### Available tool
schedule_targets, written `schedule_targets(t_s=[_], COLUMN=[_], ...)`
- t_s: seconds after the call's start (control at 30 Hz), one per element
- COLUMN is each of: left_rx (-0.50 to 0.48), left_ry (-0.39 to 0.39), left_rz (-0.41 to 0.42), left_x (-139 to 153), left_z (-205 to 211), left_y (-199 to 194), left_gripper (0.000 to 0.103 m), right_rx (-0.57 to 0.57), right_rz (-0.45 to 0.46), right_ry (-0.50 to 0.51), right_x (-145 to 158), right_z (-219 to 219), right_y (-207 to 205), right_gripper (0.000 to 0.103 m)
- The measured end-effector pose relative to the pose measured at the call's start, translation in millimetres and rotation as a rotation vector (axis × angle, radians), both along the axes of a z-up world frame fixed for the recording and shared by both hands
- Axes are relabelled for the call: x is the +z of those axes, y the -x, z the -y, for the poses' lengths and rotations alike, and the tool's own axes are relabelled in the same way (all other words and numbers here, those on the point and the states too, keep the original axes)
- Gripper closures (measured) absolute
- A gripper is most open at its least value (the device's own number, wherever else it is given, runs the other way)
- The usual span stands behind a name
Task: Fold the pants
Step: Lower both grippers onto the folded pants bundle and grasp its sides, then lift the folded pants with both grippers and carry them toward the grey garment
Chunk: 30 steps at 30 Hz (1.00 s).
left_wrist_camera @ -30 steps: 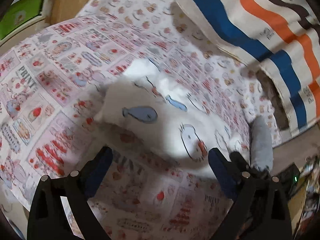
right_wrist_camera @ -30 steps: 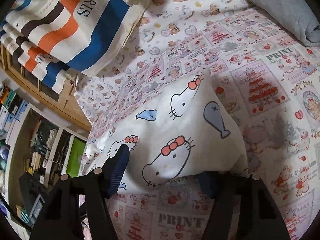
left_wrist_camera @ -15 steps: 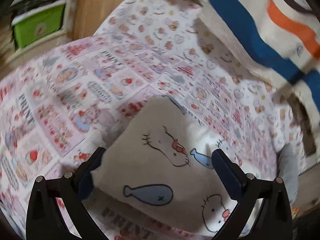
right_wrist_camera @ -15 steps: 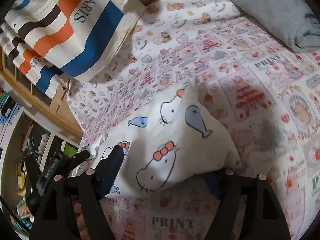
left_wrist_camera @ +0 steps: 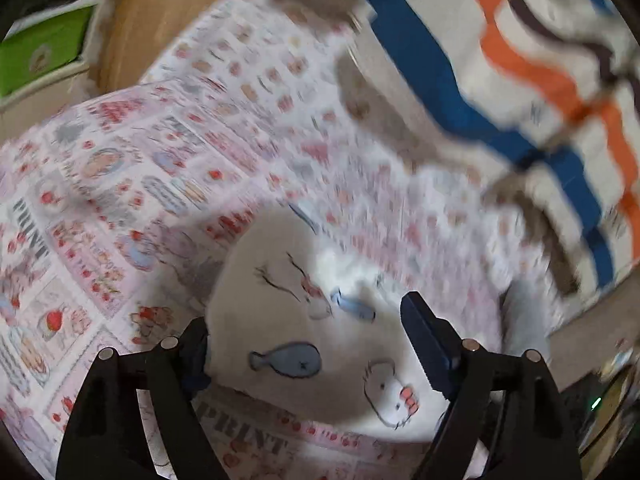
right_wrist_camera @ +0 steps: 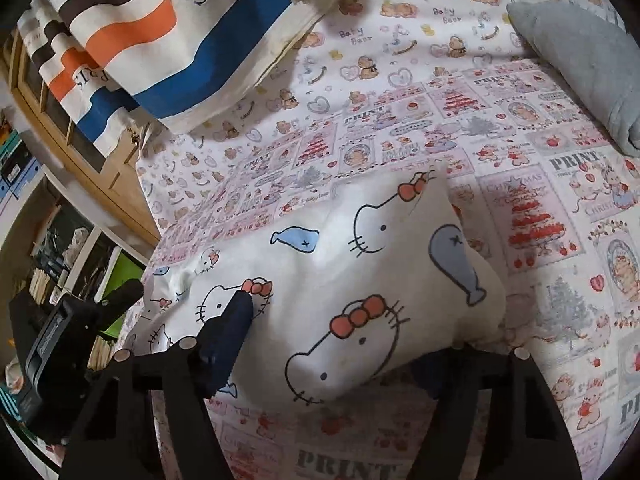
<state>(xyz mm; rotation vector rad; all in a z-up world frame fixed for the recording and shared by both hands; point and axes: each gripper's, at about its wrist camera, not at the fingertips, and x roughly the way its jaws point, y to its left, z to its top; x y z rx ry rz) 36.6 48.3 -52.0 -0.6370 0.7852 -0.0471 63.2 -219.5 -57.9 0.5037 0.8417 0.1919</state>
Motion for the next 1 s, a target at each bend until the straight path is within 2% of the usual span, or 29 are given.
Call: schedule_targets(t_s=[0.03, 0.1, 0.17, 0.23, 0.33, 0.43, 0.5, 0.57, 0.67, 0.73, 0.87, 1.0], left_rx=[-0.034, -0.016, -0.026, -0.069, -0.139, -0.175, -0.193, -0.210, -0.238, -0.239, -0.244, -0.229], left_ry=[-0.017, -0.078, -0.063, -0.089, -0.233, -0.312, -0.347, -0.361, -0.439, -0.480, -0.505, -0.557], left_rz=[-0.051, -0.031, -0.041, -0.020, 0.005, 0.028, 0.053, 0.110, 0.203, 0.268, 0.366, 0.459], left_x=[-4.5, -1.0, -5.3, -7.3, -8.7, -10.6, -8.3, -3.0, 8.6, 16.5, 31.5, 48.2], left_z=[3.7, 8.6, 10.2, 17.2, 36.7, 47.2, 49.5, 50.1, 57.3, 60.4, 62.3, 68.7], left_y=[-5.8, -3.9, -3.6, -6.8, -13.9, -12.3, -8.6, -2.8, 8.9, 19.1, 33.8, 46.7], left_gripper=[0.023, 0.022, 0.020, 0.019, 0.020, 0.039, 0.063, 0.079, 0.083, 0.083, 0.083, 0.083], right_rx=[-0.006, -0.009, -0.006, -0.010, -0.010, 0.003, 0.045, 0.100, 0.138, 0.151, 0.155, 0.148], right_rz=[-0.003, -0.001, 0.007, 0.007, -0.004, -0.005, 0.010, 0.046, 0.106, 0.135, 0.213, 0.333], right_ry=[-0.013, -0.023, -0.008, 0.013, 0.034, 0.043, 0.062, 0.096, 0.177, 0.194, 0.210, 0.232], right_x=[-0.6, -1.2, -1.2, -0.9, -1.1, -2.1, -0.5, 6.4, 15.6, 19.7, 34.5, 58.8], right_z=[2.3, 4.3, 2.6, 0.6, 1.8, 0.7, -5.3, -13.1, -22.8, -24.6, -21.8, -18.7], right_y=[0.3, 1.4, 3.0, 3.6, 2.1, 1.8, 2.3, 5.3, 13.2, 17.8, 30.1, 47.8], right_gripper=[0.035, 0.036, 0.036, 0.040, 0.050, 0.059, 0.074, 0.088, 0.091, 0.091, 0.091, 0.091])
